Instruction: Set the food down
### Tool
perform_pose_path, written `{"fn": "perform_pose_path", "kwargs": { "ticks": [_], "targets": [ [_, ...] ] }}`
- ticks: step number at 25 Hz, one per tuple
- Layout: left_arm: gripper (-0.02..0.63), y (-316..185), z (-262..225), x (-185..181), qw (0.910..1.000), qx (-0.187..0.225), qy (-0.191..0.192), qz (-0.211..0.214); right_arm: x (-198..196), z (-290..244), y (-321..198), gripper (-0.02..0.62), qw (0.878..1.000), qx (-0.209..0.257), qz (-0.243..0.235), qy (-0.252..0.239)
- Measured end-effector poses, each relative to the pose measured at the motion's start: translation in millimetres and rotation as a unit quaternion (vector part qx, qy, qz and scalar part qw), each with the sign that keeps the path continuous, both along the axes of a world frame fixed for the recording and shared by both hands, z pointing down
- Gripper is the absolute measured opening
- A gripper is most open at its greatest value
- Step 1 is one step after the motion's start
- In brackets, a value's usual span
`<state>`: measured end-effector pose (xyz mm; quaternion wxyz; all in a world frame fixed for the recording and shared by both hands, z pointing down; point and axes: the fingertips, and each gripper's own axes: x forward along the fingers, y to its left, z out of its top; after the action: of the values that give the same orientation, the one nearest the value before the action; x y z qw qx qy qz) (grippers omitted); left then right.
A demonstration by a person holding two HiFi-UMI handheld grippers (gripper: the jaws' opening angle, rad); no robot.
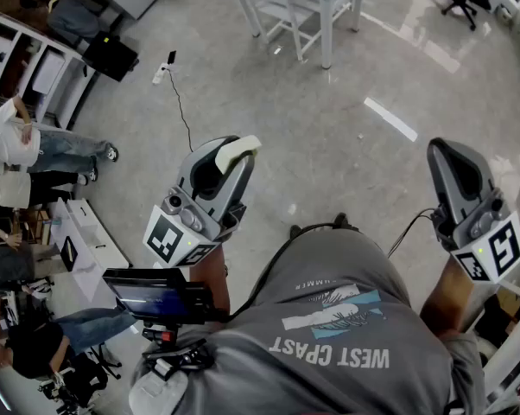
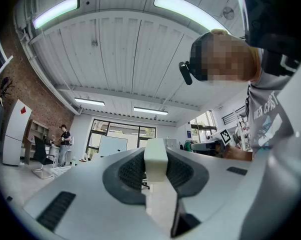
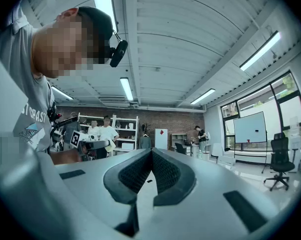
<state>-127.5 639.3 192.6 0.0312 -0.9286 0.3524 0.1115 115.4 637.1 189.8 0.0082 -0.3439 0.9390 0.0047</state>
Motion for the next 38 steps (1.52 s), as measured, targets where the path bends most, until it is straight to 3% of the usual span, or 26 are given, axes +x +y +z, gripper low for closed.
{"fn": "perform_pose_path", "kwargs": {
  "ticks": [15,19,25,28,32,38],
  "targets": [
    [0.104,-18.2,1.0,30.7,0.9999,-0.005,-0.007,-0.005,38.9,-2.8,-22.5,0.008,0.999,0.002,0.007,-0.046],
    [0.104,-19.3,19.8,40.1,0.9999,-0.007,-0.007,-0.007,48.8,12.5,-25.4,0.008,0.998,0.007,0.004,-0.058],
    [0.104,-34.2,12.7,54.4,0.9991,-0.017,-0.038,-0.012,65.4,21.5,-44.5,0.008,0.996,-0.001,0.011,-0.084],
    [0.104,-41.9,7.9,69.9,0.9997,-0.006,-0.022,-0.003,81.4,13.7,-48.0,0.008,0.998,-0.008,0.02,-0.065],
    [0.104,-49.8,5.5,65.7,0.9997,-0.021,-0.005,-0.005,71.1,16.6,-60.0,0.008,0.998,-0.006,0.013,-0.065],
    [0.104,-50.8,0.6,87.3,0.9997,-0.023,-0.011,-0.003,90.3,25.0,-60.5,0.008,0.997,-0.017,0.015,-0.071]
  ]
}}
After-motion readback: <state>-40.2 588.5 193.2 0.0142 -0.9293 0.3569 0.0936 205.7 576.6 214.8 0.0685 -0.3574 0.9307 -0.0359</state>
